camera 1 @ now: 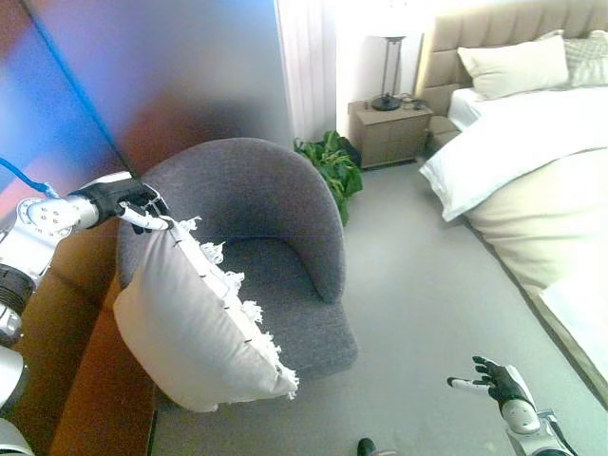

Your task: Pick up the pillow and put it on the sofa.

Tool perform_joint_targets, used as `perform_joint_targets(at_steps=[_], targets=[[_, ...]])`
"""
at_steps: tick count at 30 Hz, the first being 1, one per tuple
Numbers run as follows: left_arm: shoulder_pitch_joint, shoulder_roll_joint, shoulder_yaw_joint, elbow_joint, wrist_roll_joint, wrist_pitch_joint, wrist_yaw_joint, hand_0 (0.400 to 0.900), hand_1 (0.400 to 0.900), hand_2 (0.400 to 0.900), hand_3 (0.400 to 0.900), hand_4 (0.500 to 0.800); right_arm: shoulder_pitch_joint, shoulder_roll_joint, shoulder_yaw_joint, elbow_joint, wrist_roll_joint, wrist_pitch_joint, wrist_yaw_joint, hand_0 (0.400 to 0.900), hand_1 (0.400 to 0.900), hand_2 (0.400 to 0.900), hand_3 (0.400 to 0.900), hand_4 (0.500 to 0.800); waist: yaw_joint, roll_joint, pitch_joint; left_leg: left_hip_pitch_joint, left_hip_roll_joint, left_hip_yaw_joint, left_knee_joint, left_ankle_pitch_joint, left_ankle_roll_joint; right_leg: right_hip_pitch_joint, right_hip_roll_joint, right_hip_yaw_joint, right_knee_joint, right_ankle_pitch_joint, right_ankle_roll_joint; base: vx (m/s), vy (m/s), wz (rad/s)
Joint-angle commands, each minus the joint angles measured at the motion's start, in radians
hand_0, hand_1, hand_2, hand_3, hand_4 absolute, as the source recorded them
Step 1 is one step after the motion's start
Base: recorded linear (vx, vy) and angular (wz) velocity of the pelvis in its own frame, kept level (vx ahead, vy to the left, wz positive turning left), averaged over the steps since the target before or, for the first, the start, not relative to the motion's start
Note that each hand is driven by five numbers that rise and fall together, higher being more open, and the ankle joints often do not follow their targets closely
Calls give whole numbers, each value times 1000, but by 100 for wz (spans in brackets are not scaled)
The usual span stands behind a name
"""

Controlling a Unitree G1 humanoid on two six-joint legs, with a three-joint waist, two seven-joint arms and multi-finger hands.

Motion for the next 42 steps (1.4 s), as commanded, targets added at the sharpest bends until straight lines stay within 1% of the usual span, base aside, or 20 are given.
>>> perform_joint_targets(at_steps=[1, 5, 6, 7, 8, 9, 11, 14, 20, 24, 26, 28, 29, 30, 33, 36, 37, 39, 40, 42], targets=[[-344, 5, 88, 154, -28, 6, 72, 400, 400, 400, 400, 500, -82, -95, 66, -6, -16, -62, -18, 900, 900, 900, 900, 800, -20, 30, -92, -13, 14, 1, 90, -102, -14, -9, -61, -34, 84, -102, 109, 118, 20, -20], [-353, -44, 110, 270, -48, 74, 120, 400, 400, 400, 400, 500, -93, -89, 92, -5, -30, -71, -6, 900, 900, 900, 900, 800, -44, 21, -98, -8, 11, 12, 95, -109, -9, -17, -57, -10, 85, -99, 109, 102, -2, -23], [-350, -57, 124, 299, -69, 84, 142, 455, 455, 455, 455, 533, -94, -87, 96, -7, -34, -73, -4, 900, 900, 900, 900, 800, -49, 17, -100, -8, 11, 14, 98, -111, -8, -19, -56, -5, 85, -98, 109, 107, -22, -27], [-346, -68, 144, 330, -85, 93, 156, 576, 576, 576, 576, 606, -93, -84, 102, -9, -34, -74, -2, 900, 900, 900, 900, 800, -56, 13, -102, -7, 11, 17, 99, -112, -7, -21, -54, 0, 84, -97, 108, 84, -26, -22], [-341, -78, 161, 344, -94, 103, 160, 900, 900, 900, 900, 800, -91, -82, 104, -9, -35, -75, -2, 900, 900, 900, 900, 800, -60, 10, -103, -6, 12, 19, 100, -114, -7, -22, -54, 3, 84, -97, 107, 77, -26, -19], [-334, -89, 178, 359, -115, 110, 171, 900, 900, 900, 900, 800, -93, -82, 106, -2, -40, -81, 1, 900, 900, 900, 900, 800, -64, 7, -105, -5, 12, 21, 101, -115, -6, -23, -53, 6, 81, -96, 107, 58, -25, -16], [-310, -112, 212, 379, -125, 100, 190, 900, 900, 900, 900, 800, -92, -81, 109, 1, -46, -80, 8, 900, 900, 900, 900, 800, -71, 0, -107, -4, 14, 24, 101, -116, -7, -23, -50, 14, 75, -93, 106, 49, -25, -14], [-295, -130, 236, 383, -117, 98, 216, 900, 900, 900, 900, 800, -93, -88, 111, 9, -55, -76, 23, 900, 900, 900, 900, 800, -76, -5, -110, 0, 18, 28, 98, -115, -5, -23, -43, 20, 73, -94, 103, 35, -14, -7], [-309, -123, 212, 347, -100, 53, 239, 900, 900, 900, 900, 800, -87, -101, 107, 27, -52, -90, 36, 900, 900, 900, 900, 800, -65, -11, -111, 0, 22, 19, 90, -109, -6, -16, -33, 16, 73, -102, 98, -17, -8, 8], [-341, -115, 185, 284, -130, 83, 253, 900, 900, 900, 900, 800, -92, -103, 106, 28, -45, -93, 38, 900, 900, 900, 900, 800, -51, -11, -111, -5, 24, 8, 85, -104, -8, -11, -31, 6, 72, -106, 95, -49, -12, 16], [-356, -110, 179, 256, -176, 84, 261, 900, 900, 900, 900, 800, -96, -99, 105, 33, -38, -90, 38, 900, 900, 900, 900, 800, -40, -11, -113, -5, 25, -1, 81, -102, -9, -6, -30, -1, 71, -110, 94, -44, -18, 23], [-362, -107, 185, 223, -224, 104, 279, 900, 900, 900, 900, 800, -98, -93, 102, 36, -33, -86, 35, 900, 900, 900, 900, 800, -29, -11, -113, -7, 25, -10, 80, -100, -10, -2, -29, -9, 71, -113, 92, -36, -13, 22], [-359, -106, 192, 207, -268, 101, 287, 900, 900, 900, 900, 800, -102, -89, 103, 39, -32, -85, 34, 900, 900, 900, 900, 800, -21, -10, -112, -8, 26, -17, 79, -99, -11, 0, -29, -15, 72, -115, 92, -39, -8, 20], [-354, -105, 200, 191, -278, 105, 295, 900, 900, 900, 900, 800, -102, -87, 102, 39, -30, -84, 32, 900, 900, 900, 900, 800, -18, -10, -112, -9, 26, -20, 78, -98, -11, 1, -30, -18, 72, -116, 91, -41, -2, 19], [-313, -94, 245, 144, -353, 106, 311, 900, 900, 900, 900, 800, -103, -77, 93, 46, -32, -83, 26, 900, 900, 900, 900, 800, 4, -10, -112, -11, 24, -39, 70, -95, -13, 9, -32, -34, 68, -119, 90, -47, -5, 18], [-222, -77, 325, 84, -408, 94, 302, 900, 900, 900, 900, 800, -89, -63, 74, 45, -27, -86, 11, 900, 900, 900, 900, 800, 32, -15, -110, -17, 24, -55, 66, -92, -15, 17, -36, -54, 61, -118, 90, -66, -21, 22], [-173, -67, 366, 58, -446, 87, 291, 900, 900, 900, 900, 800, -83, -54, 63, 45, -26, -87, 0, 900, 900, 900, 900, 800, 46, -19, -107, -19, 25, -62, 63, -90, -17, 20, -38, -63, 59, -118, 91, -53, -18, 15], [-83, -61, 445, 22, -454, 77, 294, 900, 900, 900, 900, 800, -74, -47, 50, 40, -20, -86, -7, 900, 900, 900, 900, 800, 59, -21, -104, -22, 26, -70, 60, -88, -19, 22, -41, -72, 56, -116, 91, -63, -16, 14], [-16, -61, 501, 13, -484, 54, 280, 900, 900, 900, 900, 800, -66, -40, 34, 42, -24, -91, -10, 900, 900, 900, 900, 800, 72, -26, -100, -24, 27, -76, 57, -85, -21, 23, -43, -80, 55, -115, 92, -68, -15, 12], [95, -68, 592, -12, -498, 34, 273, 900, 900, 900, 900, 800, -54, -33, 24, 34, -15, -85, -23, 900, 900, 900, 900, 800, 85, -28, -96, -28, 28, -82, 55, -83, -21, 26, -47, -91, 51, -114, 92, -61, -16, 14]])
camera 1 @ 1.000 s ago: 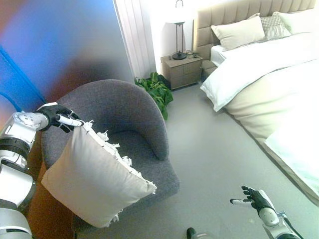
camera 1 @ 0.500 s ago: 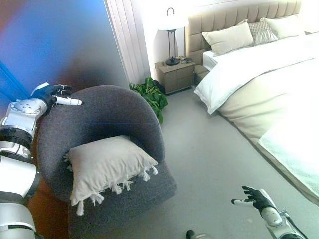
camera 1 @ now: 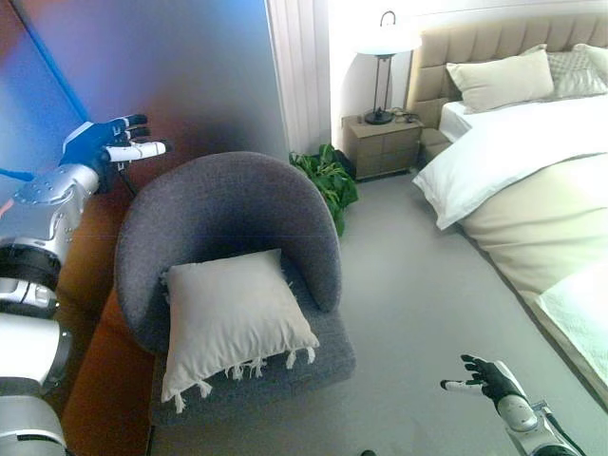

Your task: Pick up the pillow and put it on the sofa.

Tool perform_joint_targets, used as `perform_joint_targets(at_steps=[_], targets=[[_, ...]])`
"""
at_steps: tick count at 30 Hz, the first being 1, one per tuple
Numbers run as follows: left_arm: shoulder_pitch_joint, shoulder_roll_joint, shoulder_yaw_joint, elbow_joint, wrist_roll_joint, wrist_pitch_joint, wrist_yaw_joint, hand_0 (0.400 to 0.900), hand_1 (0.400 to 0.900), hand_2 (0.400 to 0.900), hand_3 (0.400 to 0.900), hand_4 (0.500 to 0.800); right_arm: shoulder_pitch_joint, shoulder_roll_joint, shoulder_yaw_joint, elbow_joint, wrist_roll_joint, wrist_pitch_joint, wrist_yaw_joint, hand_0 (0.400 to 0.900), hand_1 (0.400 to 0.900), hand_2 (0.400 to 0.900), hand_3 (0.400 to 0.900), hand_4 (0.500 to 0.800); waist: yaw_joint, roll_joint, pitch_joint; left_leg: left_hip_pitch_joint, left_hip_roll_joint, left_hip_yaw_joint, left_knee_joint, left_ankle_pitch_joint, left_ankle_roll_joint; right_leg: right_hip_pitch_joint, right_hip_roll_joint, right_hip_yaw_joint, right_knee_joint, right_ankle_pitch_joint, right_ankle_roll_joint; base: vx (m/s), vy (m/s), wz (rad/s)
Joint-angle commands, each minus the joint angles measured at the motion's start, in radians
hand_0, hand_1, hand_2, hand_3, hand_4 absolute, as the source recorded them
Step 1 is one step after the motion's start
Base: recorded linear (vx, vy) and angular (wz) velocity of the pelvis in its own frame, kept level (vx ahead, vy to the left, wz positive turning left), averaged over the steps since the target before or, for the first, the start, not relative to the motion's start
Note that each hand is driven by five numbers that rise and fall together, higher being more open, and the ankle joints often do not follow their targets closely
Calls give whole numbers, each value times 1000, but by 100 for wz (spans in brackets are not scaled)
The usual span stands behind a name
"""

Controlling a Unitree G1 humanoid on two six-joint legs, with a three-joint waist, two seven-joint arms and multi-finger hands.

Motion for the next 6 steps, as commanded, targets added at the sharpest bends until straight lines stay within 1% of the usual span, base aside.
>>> perform_joint_targets(at_steps=[1, 3, 4, 5, 6], targets=[[99, 79, 170, -14, -75, -123, 16, 900, 900, 900, 900, 800, -31, -8, -55, 27, 31, -62, -67, 900, 900, 900, 900, 800, 60, -42, -54, -33, 15, -21, 52, -70, -7, 14, -58, -59, 54, -118, 105, -50, -13, 14], [213, 52, 255, -51, -83, -135, 12, 900, 900, 900, 900, 800, -19, -4, -69, 19, 35, -59, -75, 900, 900, 900, 900, 800, 69, -43, -50, -35, 15, -27, 50, -69, -7, 15, -59, -65, 55, -119, 103, -49, -4, 13], [298, 15, 307, -75, -62, -168, 3, 900, 900, 900, 900, 800, -6, 4, -83, 10, 38, -58, -84, 900, 900, 900, 900, 800, 79, -49, -42, -38, 16, -32, 49, -66, -7, 15, -60, -70, 56, -118, 103, -63, 6, 14], [378, -23, 351, -111, -78, -181, -9, 900, 900, 900, 900, 800, 6, 7, -98, 4, 43, -58, -89, 900, 900, 900, 900, 800, 87, -54, -36, -40, 16, -37, 47, -64, -7, 15, -61, -76, 56, -117, 103, -56, 10, 12], [417, -43, 374, -137, -73, -184, -6, 900, 900, 900, 900, 800, 11, 5, -100, 0, 45, -56, -91, 900, 900, 900, 900, 800, 88, -53, -35, -40, 16, -39, 47, -64, -7, 16, -62, -78, 56, -117, 102, -29, 6, 7]])
